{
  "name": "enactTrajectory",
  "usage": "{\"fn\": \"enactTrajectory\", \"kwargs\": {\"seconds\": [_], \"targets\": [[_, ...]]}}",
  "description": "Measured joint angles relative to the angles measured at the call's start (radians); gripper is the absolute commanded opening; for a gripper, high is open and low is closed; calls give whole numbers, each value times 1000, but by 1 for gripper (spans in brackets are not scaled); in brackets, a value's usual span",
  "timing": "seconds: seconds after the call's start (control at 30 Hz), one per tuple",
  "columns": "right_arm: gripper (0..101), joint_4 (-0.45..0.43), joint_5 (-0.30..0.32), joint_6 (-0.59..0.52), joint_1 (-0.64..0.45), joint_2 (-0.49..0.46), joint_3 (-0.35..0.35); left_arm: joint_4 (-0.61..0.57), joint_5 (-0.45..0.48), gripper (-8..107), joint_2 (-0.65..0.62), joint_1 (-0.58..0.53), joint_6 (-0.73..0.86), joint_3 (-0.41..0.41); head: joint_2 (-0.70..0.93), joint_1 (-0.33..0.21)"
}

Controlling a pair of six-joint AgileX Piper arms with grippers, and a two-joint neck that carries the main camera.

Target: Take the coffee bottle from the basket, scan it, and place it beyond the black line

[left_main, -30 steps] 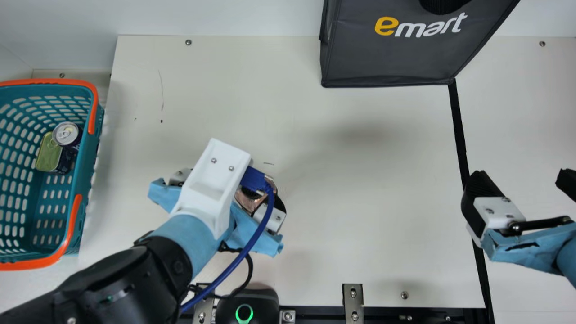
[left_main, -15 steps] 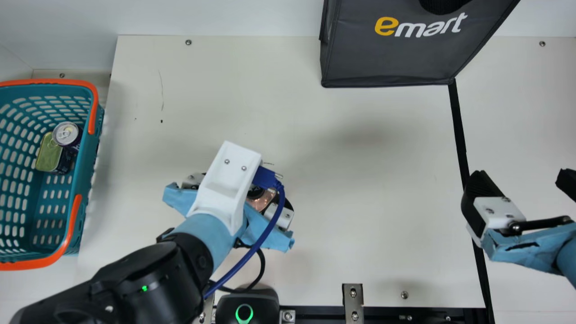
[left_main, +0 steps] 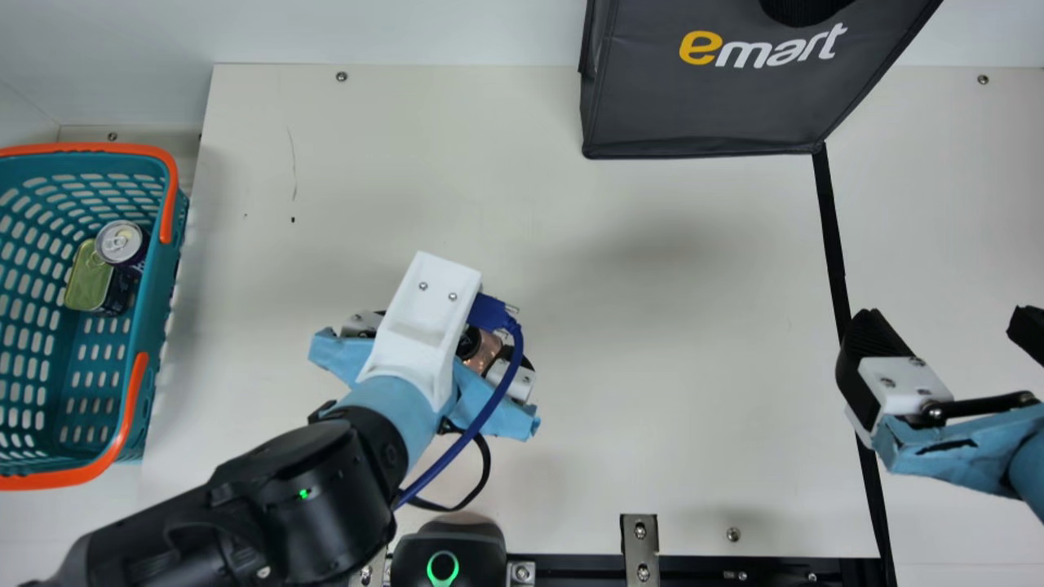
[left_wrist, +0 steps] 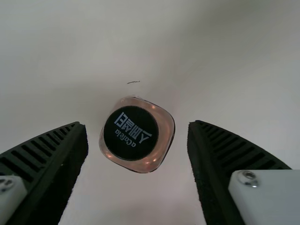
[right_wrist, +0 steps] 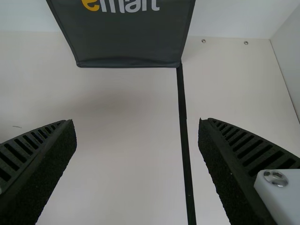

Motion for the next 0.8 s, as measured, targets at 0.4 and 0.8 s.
{"fn": "enactTrajectory", "kwargs": {"seconds": [0.4, 0.8], "targets": [[91, 0, 0, 0, 0, 0, 0, -18, -27, 61, 22, 32, -2, 20, -2, 0], [91, 0, 1, 0, 0, 0, 0, -29, -41, 10, 24, 42, 12, 38, -2, 0]]}}
